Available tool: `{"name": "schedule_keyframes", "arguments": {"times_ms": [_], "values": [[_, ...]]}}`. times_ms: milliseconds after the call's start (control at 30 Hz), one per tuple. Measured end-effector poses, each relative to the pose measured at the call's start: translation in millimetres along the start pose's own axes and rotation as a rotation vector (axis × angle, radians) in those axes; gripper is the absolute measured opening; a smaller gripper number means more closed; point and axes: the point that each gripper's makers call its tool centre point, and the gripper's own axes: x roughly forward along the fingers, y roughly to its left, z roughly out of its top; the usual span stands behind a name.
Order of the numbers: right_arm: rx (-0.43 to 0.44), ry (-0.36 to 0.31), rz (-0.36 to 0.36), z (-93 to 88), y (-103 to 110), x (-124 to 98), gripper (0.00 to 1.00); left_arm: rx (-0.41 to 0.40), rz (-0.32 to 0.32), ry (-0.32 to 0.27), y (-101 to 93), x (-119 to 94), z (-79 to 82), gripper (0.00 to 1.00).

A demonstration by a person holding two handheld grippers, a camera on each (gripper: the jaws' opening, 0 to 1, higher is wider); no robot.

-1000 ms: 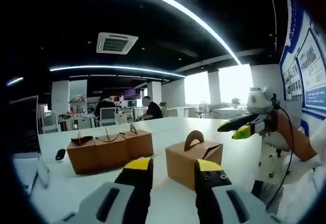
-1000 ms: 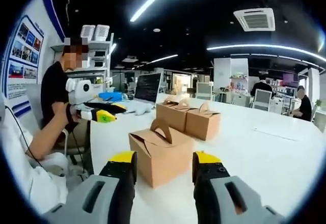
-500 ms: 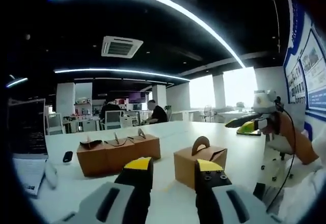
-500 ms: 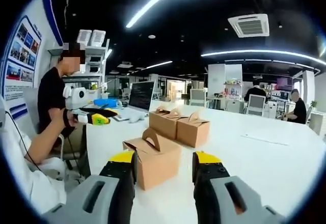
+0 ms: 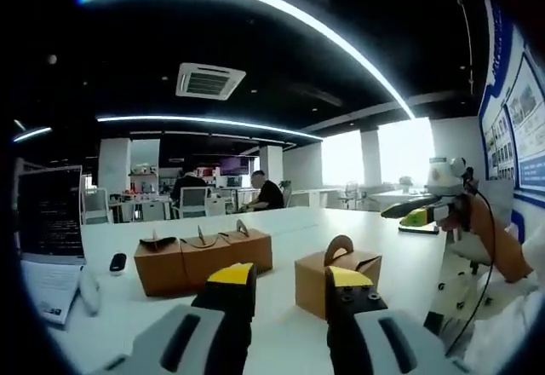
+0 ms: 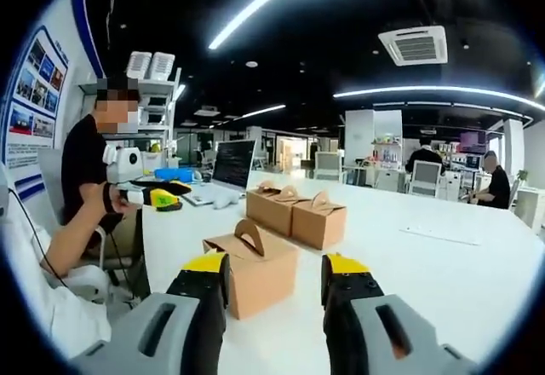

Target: Pick up one paper box from the group, open the paper box, and remove the item inside

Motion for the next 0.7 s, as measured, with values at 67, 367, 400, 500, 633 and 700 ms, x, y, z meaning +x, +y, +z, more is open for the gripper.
{"name": "schedule_keyframes", "arguments": {"times_ms": [67,367,400,500,633,700], "values": [[0.000,-0.001,-0.002,0.3,-1,0,0.44,0.000,-0.001,-0.003,-0.6,0,0.8,0.34],[0.006,-0.001,-0.001,0.3,-4,2,0.44,-0.002,0.006,-0.006,-6.2,-1,5.9,0.32],[0.006,0.000,-0.001,0.1,-4,2,0.44,-0.001,0.007,-0.010,-7.1,-1,7.5,0.32],[0.002,0.002,0.004,-0.5,-2,2,0.44,-0.019,0.021,-0.028,-6.4,-2,11.5,0.32],[0.002,-0.002,0.003,1.0,-1,0,0.44,-0.023,0.062,-0.041,-2.6,-2,15.5,0.32],[0.003,-0.005,0.000,2.0,-2,-1,0.44,-0.035,0.068,-0.045,-4.8,-2,18.4,0.33]]}}
